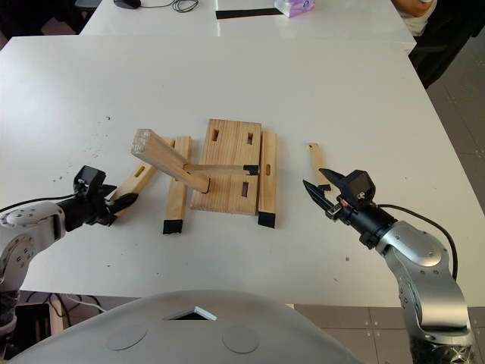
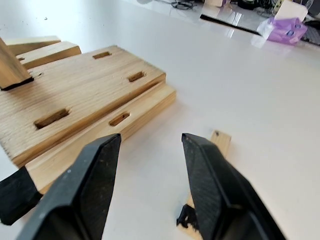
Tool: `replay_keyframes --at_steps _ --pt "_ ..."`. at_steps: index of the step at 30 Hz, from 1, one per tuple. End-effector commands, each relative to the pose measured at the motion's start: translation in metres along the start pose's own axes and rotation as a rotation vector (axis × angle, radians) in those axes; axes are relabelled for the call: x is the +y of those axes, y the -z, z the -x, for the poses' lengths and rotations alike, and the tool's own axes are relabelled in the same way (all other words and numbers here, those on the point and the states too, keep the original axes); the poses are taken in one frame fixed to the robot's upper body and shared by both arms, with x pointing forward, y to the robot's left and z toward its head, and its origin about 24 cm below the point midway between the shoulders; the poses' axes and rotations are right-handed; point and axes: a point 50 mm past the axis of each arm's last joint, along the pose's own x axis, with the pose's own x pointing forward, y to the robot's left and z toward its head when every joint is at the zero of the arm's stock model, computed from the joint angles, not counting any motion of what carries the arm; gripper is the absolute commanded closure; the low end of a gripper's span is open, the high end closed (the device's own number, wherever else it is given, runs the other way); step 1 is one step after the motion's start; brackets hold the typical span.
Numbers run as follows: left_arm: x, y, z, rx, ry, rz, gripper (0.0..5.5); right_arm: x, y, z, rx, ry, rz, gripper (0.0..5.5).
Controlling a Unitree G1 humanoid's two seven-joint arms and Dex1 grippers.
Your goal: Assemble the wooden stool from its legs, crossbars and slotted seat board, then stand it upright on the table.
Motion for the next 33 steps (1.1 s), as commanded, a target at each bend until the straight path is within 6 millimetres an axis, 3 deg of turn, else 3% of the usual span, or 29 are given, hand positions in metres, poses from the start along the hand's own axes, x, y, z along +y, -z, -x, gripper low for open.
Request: replay_keyframes --at_steps 1,6,11,14,16,18,21,23,26,29,33 --pt "0.009 0.012 -0.006 0.040 0.020 0.036 2.54 -0.006 -0.007 -0.004 -0.005 -0.020 0.036 3.25" --pt "0.022 0.010 -0.005 -0.021 -0.026 0.133 3.38 -0.014 -0.008 -0.004 -0.008 -0.012 0.049 3.25" --pt "0.025 -0.032 -0.002 -0.250 0.068 0.166 3.47 -0.025 -0.014 -0.005 -0.031 0.027 0.062 3.25" --pt "0.035 -0.087 0.009 -0.487 0.104 0.156 3.47 -0.034 -0.018 -0.005 -0.040 0.051 0.076 3.25" --pt "0.037 -0.138 0.031 -0.685 0.198 0.104 3.47 -0.043 -0.028 -0.006 -0.087 0.073 0.054 3.25" --pt "0.027 -0.184 0.069 -0.877 0.373 0.014 3.47 -0.048 -0.048 -0.007 -0.185 0.058 0.001 3.25" --pt "0.003 -0.219 0.126 -1.036 0.667 -0.120 3.47 -0.051 -0.094 -0.006 -0.384 -0.037 -0.091 3.25" --pt "-0.025 -0.217 0.144 -1.002 0.886 -0.248 3.47 -0.050 -0.125 -0.003 -0.515 -0.125 -0.136 3.25" --pt "-0.068 -0.192 0.144 -0.867 1.195 -0.329 3.47 -0.029 -0.167 -0.005 -0.648 -0.383 -0.180 3.25" --pt "-0.090 -0.180 0.130 -0.804 1.274 -0.316 3.47 -0.008 -0.186 -0.012 -0.646 -0.595 -0.187 3.25" --pt "-0.101 -0.175 0.119 -0.774 1.296 -0.259 3.47 0.013 -0.200 -0.015 -0.597 -0.804 -0.207 3.25"
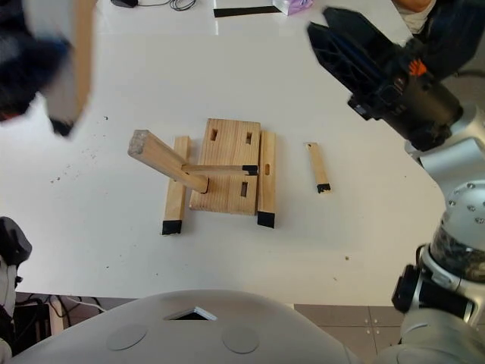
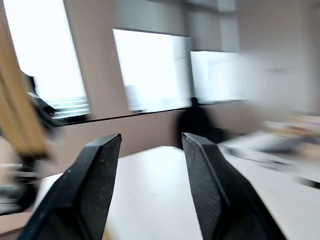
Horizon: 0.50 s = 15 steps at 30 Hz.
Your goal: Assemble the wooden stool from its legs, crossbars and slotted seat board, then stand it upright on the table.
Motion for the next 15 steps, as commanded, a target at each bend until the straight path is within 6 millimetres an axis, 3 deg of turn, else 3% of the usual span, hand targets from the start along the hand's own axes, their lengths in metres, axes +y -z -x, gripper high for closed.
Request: replay_keyframes --at_steps 1,3,7,15 --pt "-0.002 0.011 -0.007 -0.015 0.002 0.049 3.47 0.016 0.000 -0.019 0.082 -0.165 -0.081 3.06" --pt "-0.001 0.016 -0.009 -0.022 -0.011 0.067 3.47 0.021 0.006 -0.024 0.132 -0.225 -0.107 2.77" --pt "0.003 0.020 -0.007 -0.023 -0.049 0.078 3.47 0.022 0.012 -0.026 0.194 -0.245 -0.097 2.76" --pt "0.003 0.033 -0.002 0.003 -0.061 0.133 3.47 0.032 0.001 -0.030 0.191 -0.304 -0.092 2.76"
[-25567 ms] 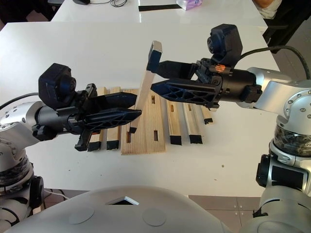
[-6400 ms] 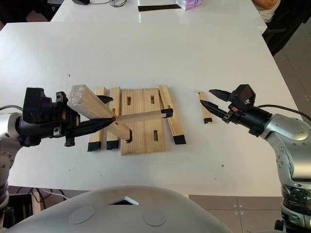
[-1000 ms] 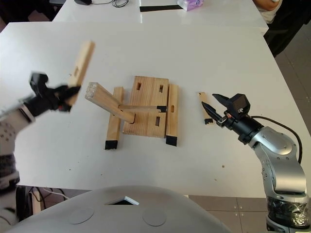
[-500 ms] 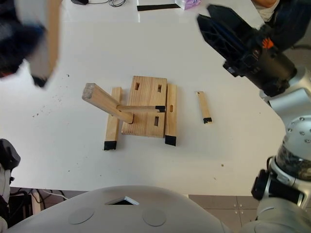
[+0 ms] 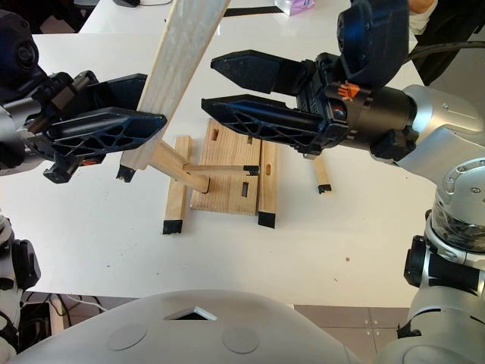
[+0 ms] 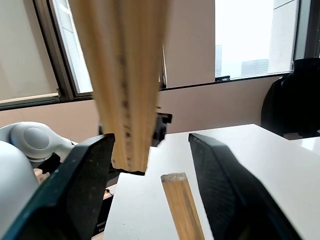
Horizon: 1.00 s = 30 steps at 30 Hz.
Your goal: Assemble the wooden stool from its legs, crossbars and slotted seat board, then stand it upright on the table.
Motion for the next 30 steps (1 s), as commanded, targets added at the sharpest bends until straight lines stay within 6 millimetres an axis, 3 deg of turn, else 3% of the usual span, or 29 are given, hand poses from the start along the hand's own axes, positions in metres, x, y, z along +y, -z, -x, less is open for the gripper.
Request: replay_keyframes --at_steps 1,7,11,18,25,30 --pt "0.001 0.008 0.004 0.031 -0.011 0.025 3.47 0.005 -0.008 -0.001 0.014 -0.032 -0.007 2.58" --pt "0.006 0.018 0.011 0.043 -0.036 0.049 3.47 0.003 -0.013 0.000 -0.009 -0.037 -0.051 1.86" --pt "0.009 0.020 0.014 0.033 -0.051 0.057 3.47 -0.003 -0.019 0.003 -0.036 -0.038 -0.082 1.86" --pt "0.007 0.030 0.012 0.055 -0.050 0.053 3.47 -0.007 -0.002 -0.004 0.035 -0.072 -0.110 1.86" --pt "0.003 0.035 0.009 0.069 -0.029 0.055 3.47 -0.007 -0.002 -0.007 0.047 -0.106 -0.104 1.86" --pt "0.002 0.038 0.010 0.079 -0.029 0.053 3.47 -0.007 -0.004 -0.008 0.056 -0.106 -0.091 2.51"
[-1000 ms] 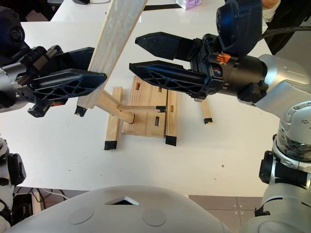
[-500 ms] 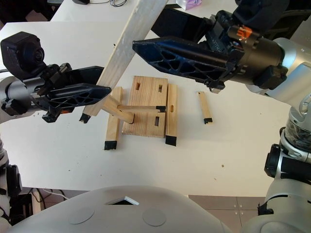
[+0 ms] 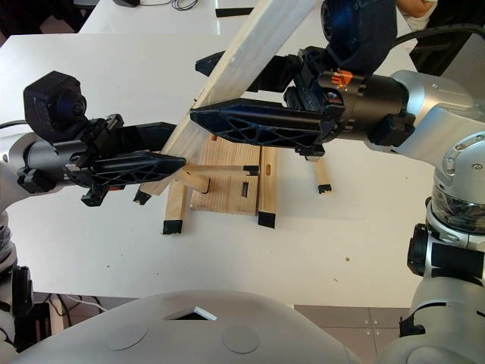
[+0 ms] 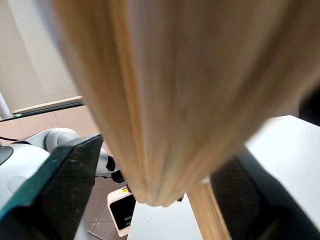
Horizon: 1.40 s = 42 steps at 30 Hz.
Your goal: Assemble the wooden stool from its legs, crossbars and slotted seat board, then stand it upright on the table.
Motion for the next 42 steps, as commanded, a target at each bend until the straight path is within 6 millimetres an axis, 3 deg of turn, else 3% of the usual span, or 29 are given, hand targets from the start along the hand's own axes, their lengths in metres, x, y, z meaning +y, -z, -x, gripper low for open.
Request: replay_keyframes --at_steps 1,6,16,18,19,26,32,34,37,42 --pt "-0.001 0.001 0.000 0.013 0.002 -0.012 3.47 0.002 -0.002 -0.003 0.033 -0.009 0.021 2.71" --pt "0.001 0.000 0.000 -0.006 -0.004 -0.017 3.47 0.000 0.001 -0.003 0.064 -0.004 0.023 3.39" --pt "0.005 -0.008 0.001 -0.031 -0.019 -0.053 3.47 0.001 0.018 0.002 0.165 0.005 0.034 3.40" --pt "0.012 -0.005 0.000 0.003 -0.094 -0.046 3.47 0.001 0.018 0.003 0.169 0.010 0.047 3.40" --pt "0.013 -0.004 0.001 0.019 -0.103 -0.040 3.11 0.001 0.017 0.003 0.167 0.013 0.056 3.40" --pt "0.010 -0.006 0.008 0.023 -0.117 -0.038 2.05 0.007 -0.003 0.010 0.128 0.031 0.113 3.43" --pt "-0.007 -0.041 0.012 -0.124 -0.070 -0.106 1.22 0.021 -0.028 0.027 0.091 0.074 0.141 3.43" --pt "-0.015 -0.056 0.010 -0.187 -0.051 -0.129 0.90 0.024 -0.030 0.033 0.115 0.096 0.148 3.43" --pt "-0.020 -0.078 0.011 -0.250 -0.076 -0.184 0.88 0.028 -0.027 0.046 0.188 0.142 0.155 3.43" --pt "-0.006 -0.102 0.053 -0.253 -0.331 -0.303 0.88 0.034 -0.020 0.069 0.352 0.216 0.210 3.43"
